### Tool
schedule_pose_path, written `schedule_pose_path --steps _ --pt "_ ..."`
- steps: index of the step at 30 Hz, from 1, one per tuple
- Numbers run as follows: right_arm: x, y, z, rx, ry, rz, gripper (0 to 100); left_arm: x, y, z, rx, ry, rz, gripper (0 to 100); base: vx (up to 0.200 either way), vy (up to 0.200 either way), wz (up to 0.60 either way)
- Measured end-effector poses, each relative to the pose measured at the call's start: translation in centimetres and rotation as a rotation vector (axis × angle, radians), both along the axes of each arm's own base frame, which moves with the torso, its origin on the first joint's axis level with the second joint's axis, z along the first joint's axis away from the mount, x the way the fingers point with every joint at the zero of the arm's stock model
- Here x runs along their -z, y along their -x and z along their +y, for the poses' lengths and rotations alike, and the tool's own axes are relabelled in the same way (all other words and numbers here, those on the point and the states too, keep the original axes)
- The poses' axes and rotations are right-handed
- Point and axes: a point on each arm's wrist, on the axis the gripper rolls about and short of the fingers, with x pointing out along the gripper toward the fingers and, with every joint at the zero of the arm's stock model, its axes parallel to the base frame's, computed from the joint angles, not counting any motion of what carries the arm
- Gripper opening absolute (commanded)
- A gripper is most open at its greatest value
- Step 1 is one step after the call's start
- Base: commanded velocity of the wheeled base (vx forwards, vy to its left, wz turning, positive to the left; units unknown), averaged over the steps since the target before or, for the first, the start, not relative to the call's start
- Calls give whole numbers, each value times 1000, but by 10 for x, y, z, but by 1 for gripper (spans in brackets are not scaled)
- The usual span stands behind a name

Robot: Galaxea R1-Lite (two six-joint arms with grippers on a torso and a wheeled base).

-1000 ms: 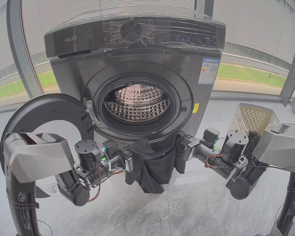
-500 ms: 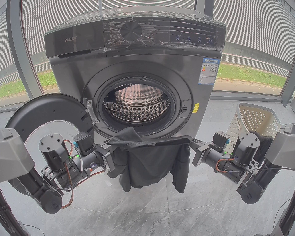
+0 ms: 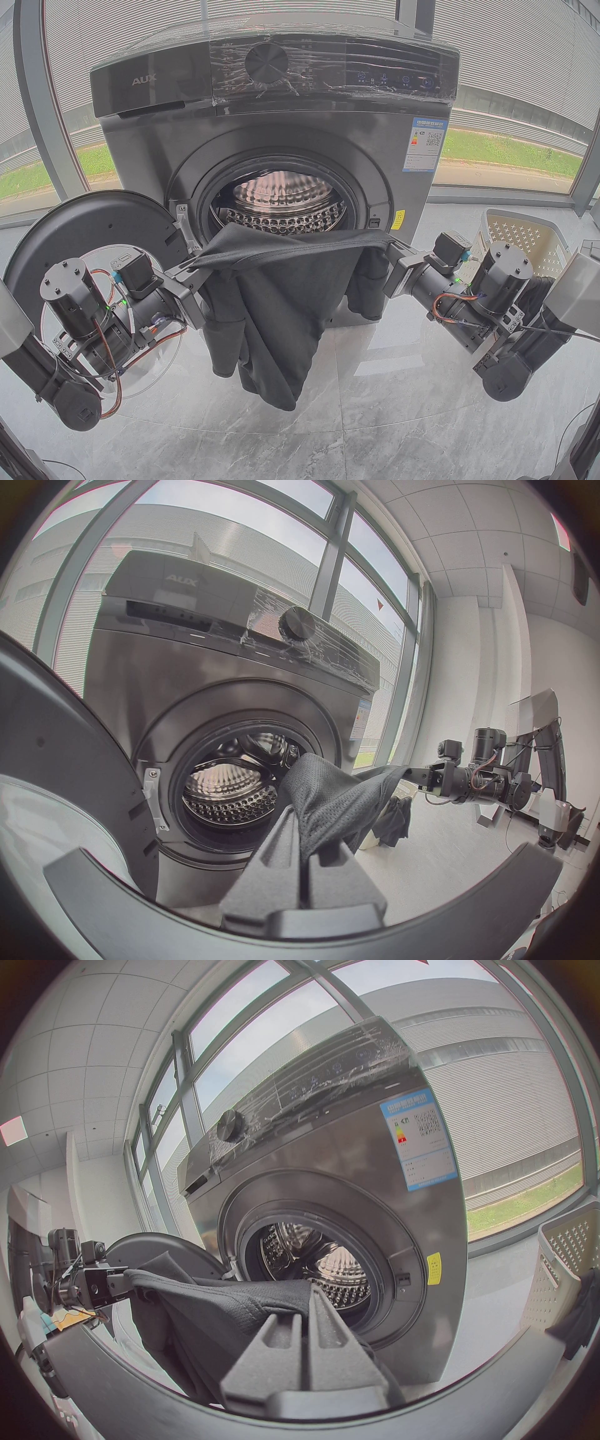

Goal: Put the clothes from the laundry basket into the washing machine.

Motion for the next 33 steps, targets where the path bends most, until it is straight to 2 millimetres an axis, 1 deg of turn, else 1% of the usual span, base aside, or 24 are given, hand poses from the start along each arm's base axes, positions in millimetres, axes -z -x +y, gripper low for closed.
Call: schedule_pose_path --steps 7,18,33 --pt "-7 -2 1 4 -14 -24 0 -3 0 4 -14 2 -11 0 0 0 0" --pt "-19 2 0 3 -34 -57 0 -2 -2 11 -45 -3 -11 0 0 0 0" --pt "-22 2 -1 4 -39 -64 0 0 -3 16 -61 -9 -1 0 0 0 0"
